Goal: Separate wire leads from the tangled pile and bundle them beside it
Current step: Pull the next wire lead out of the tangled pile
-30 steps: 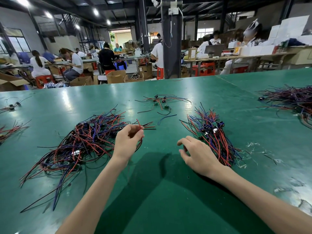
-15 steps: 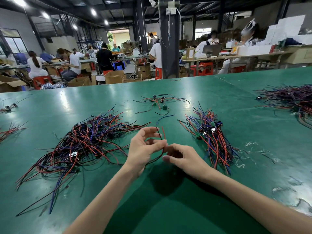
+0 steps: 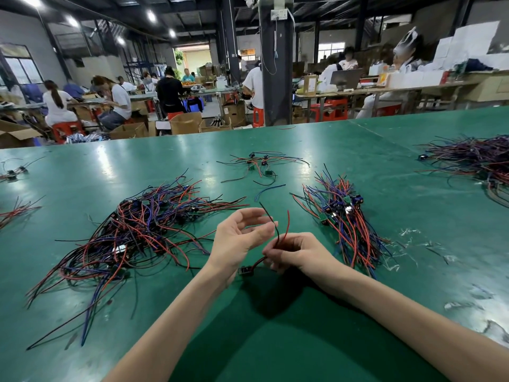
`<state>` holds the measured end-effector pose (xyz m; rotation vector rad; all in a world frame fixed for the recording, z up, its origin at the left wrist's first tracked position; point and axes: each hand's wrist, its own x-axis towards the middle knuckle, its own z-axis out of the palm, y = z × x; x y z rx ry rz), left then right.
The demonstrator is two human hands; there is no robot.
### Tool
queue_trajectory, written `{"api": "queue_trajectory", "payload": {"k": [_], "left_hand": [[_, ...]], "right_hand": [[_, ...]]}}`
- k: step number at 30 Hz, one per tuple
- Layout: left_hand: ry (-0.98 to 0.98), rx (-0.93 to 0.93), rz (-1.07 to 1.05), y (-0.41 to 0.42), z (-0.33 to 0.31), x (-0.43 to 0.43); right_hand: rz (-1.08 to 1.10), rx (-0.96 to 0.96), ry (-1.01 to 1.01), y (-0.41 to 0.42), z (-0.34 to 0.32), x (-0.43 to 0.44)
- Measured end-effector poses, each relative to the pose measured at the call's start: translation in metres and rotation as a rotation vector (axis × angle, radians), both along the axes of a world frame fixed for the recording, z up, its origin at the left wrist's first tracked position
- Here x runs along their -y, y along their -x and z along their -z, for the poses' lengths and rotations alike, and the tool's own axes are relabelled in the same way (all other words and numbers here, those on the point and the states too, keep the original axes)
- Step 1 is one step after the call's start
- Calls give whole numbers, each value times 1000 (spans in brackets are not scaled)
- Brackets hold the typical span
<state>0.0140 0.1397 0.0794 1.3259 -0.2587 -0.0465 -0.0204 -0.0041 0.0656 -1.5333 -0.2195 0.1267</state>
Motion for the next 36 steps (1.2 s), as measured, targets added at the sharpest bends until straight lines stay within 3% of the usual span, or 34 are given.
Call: {"api": "queue_trajectory", "payload": {"k": [2, 6, 12, 18, 26, 30, 36], "left_hand": [[0, -78, 67, -2, -2, -3], [-278, -77, 111, -7, -3, -12], [-788, 205, 105, -9, 0, -22], [-791, 267, 26, -10, 3, -23], [-751, 87, -287, -21, 5, -34], [-1052, 160, -481, -24, 7, -43], [-1249, 176, -478, -19, 8, -42]], "right_hand": [[78, 0, -34, -4, -3, 5], [215, -17, -99, -10, -8, 17], [310, 1, -150, -14, -11, 26], [361, 33, -169, -17, -11, 29], [423, 83, -174, -17, -10, 33], [412, 74, -176, -16, -10, 32], [393, 84, -173, -15, -11, 32]]}}
